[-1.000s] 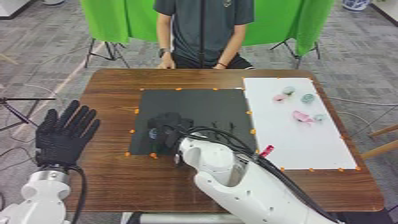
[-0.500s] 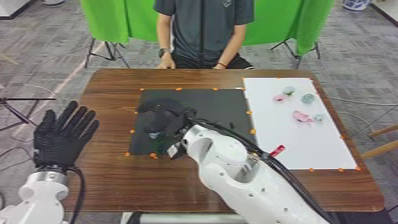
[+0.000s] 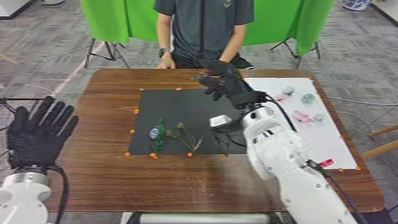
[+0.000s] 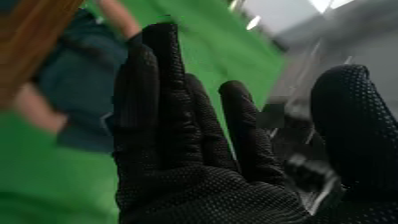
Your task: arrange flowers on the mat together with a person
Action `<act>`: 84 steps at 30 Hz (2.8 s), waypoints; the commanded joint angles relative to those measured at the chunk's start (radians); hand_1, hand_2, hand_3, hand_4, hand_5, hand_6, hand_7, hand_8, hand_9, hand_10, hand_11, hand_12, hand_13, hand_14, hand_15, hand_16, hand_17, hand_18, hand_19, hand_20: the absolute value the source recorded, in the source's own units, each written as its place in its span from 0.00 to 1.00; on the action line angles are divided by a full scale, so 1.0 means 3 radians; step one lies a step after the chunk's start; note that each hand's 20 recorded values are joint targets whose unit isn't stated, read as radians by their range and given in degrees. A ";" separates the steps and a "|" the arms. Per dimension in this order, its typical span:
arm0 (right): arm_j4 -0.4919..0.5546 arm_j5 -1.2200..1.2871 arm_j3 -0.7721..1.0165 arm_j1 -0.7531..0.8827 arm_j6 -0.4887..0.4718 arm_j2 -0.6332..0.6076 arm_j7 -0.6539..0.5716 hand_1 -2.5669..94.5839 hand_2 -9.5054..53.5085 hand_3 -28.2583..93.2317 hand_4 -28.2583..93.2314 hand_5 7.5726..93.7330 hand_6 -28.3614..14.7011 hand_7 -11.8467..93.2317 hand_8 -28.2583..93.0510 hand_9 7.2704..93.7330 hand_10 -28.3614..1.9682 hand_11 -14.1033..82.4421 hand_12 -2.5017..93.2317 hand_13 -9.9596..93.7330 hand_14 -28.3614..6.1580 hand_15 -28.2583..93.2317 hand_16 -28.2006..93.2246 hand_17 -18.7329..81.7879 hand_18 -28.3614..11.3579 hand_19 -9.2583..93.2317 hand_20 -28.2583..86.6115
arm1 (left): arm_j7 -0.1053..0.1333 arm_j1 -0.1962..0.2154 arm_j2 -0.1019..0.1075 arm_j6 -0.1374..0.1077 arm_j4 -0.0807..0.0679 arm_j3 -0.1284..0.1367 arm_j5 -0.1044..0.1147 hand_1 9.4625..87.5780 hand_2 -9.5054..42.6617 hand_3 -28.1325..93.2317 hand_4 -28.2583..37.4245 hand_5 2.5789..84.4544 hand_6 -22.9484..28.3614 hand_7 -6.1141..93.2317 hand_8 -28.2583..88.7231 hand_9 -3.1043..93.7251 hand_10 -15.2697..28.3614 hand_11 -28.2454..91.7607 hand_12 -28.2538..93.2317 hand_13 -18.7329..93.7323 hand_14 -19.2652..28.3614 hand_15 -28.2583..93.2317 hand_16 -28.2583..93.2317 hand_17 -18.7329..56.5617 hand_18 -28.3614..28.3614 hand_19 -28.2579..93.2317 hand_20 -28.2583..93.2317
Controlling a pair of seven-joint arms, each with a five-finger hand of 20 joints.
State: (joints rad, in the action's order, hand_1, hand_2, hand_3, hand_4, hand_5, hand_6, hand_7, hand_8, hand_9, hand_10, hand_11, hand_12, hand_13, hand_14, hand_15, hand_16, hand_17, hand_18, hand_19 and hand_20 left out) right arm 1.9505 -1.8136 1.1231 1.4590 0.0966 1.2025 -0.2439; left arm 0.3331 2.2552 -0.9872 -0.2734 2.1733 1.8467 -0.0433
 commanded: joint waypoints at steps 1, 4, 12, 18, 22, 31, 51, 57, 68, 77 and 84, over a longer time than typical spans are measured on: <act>0.0048 0.0458 0.0758 0.0600 -0.0086 -0.0288 0.0439 0.27 0.27 0.86 0.03 0.39 0.58 0.23 0.14 0.38 0.38 0.22 0.13 0.50 0.44 0.48 0.32 0.46 0.34 0.67 0.35 | 0.0071 0.0167 -0.0046 0.0045 0.0057 0.0016 0.0066 0.24 0.56 0.73 0.00 0.54 0.57 0.18 0.15 0.46 0.67 0.38 0.29 0.45 0.68 0.44 0.18 0.20 0.72 0.48 0.33; 0.0078 0.0681 0.0969 0.0807 -0.0040 -0.0351 0.0556 0.24 0.30 0.87 0.01 0.39 0.59 0.24 0.13 0.38 0.42 0.23 0.12 0.43 0.50 0.40 0.29 0.40 0.38 0.53 0.31 | 0.0072 0.0168 -0.0040 0.0083 0.0055 0.0035 0.0016 0.25 0.56 0.73 0.00 0.54 0.57 0.18 0.15 0.46 0.67 0.38 0.29 0.45 0.68 0.44 0.18 0.20 0.72 0.48 0.33; 0.0200 0.0867 0.1544 0.1406 0.0121 -0.0539 0.0944 0.21 0.31 0.89 0.01 0.39 0.59 0.24 0.13 0.37 0.52 0.23 0.11 0.39 0.58 0.36 0.25 0.39 0.51 0.37 0.31 | 0.0037 0.0147 -0.0064 0.0161 0.0058 0.0010 -0.0049 0.24 0.56 0.72 0.00 0.54 0.58 0.17 0.15 0.45 0.68 0.37 0.28 0.44 0.66 0.41 0.18 0.21 0.71 0.46 0.32; 0.0312 0.1020 0.1874 0.1711 0.0163 -0.0533 0.0913 0.20 0.30 0.90 0.01 0.29 0.54 0.22 0.13 0.36 0.53 0.23 0.11 0.37 0.61 0.36 0.22 0.37 0.52 0.36 0.31 | 0.0031 0.0161 -0.0061 0.0169 0.0066 0.0010 -0.0063 0.24 0.56 0.72 0.00 0.53 0.58 0.16 0.15 0.45 0.68 0.36 0.28 0.43 0.66 0.40 0.17 0.22 0.70 0.46 0.32; 0.0357 0.1063 0.2033 0.1811 0.0175 -0.0520 0.0907 0.20 0.30 0.90 0.01 0.26 0.53 0.21 0.14 0.33 0.52 0.22 0.11 0.35 0.60 0.36 0.21 0.36 0.51 0.37 0.31 | 0.0022 0.0189 -0.0088 0.0163 0.0078 0.0002 -0.0069 0.23 0.55 0.73 0.00 0.53 0.59 0.15 0.16 0.44 0.68 0.37 0.28 0.43 0.66 0.41 0.18 0.22 0.70 0.46 0.32; 0.0419 0.1102 0.2181 0.1869 0.0179 -0.0564 0.0894 0.20 0.30 0.90 0.01 0.28 0.54 0.21 0.14 0.33 0.49 0.21 0.11 0.35 0.58 0.37 0.21 0.36 0.50 0.39 0.30 | 0.0009 0.0172 -0.0111 0.0141 0.0059 -0.0038 -0.0057 0.23 0.54 0.74 0.00 0.53 0.58 0.16 0.16 0.44 0.68 0.37 0.28 0.44 0.66 0.41 0.18 0.22 0.70 0.46 0.33; 0.0431 0.0798 0.2027 0.1943 0.0329 -0.0444 0.0710 0.28 0.13 0.90 0.02 0.27 0.54 0.22 0.14 0.29 0.48 0.21 0.12 0.35 0.54 0.36 0.23 0.35 0.41 0.41 0.30 | -0.0038 0.0091 -0.0055 0.0206 0.0063 -0.0012 -0.0093 0.23 0.54 0.75 0.00 0.53 0.59 0.16 0.16 0.44 0.68 0.37 0.28 0.44 0.67 0.41 0.17 0.21 0.70 0.46 0.33; 0.0495 0.0341 0.2059 0.2015 0.0304 -0.0433 0.0405 0.34 0.08 0.90 0.02 0.25 0.52 0.23 0.15 0.25 0.46 0.21 0.13 0.33 0.53 0.36 0.24 0.34 0.41 0.42 0.30 | -0.0022 0.0119 -0.0059 0.0213 0.0093 -0.0040 -0.0011 0.23 0.54 0.75 0.00 0.53 0.59 0.16 0.16 0.45 0.69 0.37 0.28 0.44 0.67 0.42 0.17 0.21 0.70 0.46 0.33; 0.0513 0.0061 0.2163 0.2103 0.0467 -0.0480 0.0298 0.36 0.01 0.90 0.02 0.24 0.52 0.23 0.14 0.24 0.47 0.21 0.13 0.32 0.56 0.36 0.23 0.34 0.41 0.44 0.29 | 0.0032 0.0118 -0.0036 0.0130 0.0111 -0.0045 0.0110 0.26 0.57 0.69 0.00 0.53 0.59 0.16 0.15 0.45 0.69 0.37 0.28 0.44 0.67 0.42 0.17 0.21 0.70 0.47 0.33; 0.0161 -0.0880 0.2127 0.1848 0.0364 -0.0805 -0.0009 0.37 0.00 0.91 0.02 0.24 0.53 0.24 0.14 0.22 0.49 0.21 0.13 0.29 0.59 0.39 0.20 0.33 0.45 0.45 0.27 | 0.0026 0.0129 -0.0047 0.0070 0.0120 -0.0068 0.0111 0.47 0.72 0.18 0.23 0.48 0.62 0.13 0.18 0.44 0.72 0.34 0.31 0.44 0.71 0.39 0.21 0.23 0.73 0.42 0.35; -0.0379 -0.1083 0.1914 0.1455 0.0040 -0.1157 -0.0167 0.40 0.00 0.91 0.01 0.23 0.56 0.25 0.14 0.22 0.57 0.22 0.13 0.29 0.53 0.40 0.20 0.33 0.41 0.48 0.27 | 0.0022 0.0139 -0.0035 0.0081 0.0114 -0.0047 0.0042 0.44 0.64 0.36 0.06 0.50 0.61 0.15 0.17 0.44 0.71 0.36 0.29 0.44 0.71 0.42 0.19 0.21 0.72 0.45 0.34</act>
State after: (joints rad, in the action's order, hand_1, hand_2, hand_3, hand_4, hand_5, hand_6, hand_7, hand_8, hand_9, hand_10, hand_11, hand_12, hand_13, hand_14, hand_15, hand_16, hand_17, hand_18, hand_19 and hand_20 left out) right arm 1.9364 -2.1194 1.7276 1.9901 0.1923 0.9516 -0.2509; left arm 0.3473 2.2869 -0.9935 -0.2440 2.2076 1.8304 -0.0057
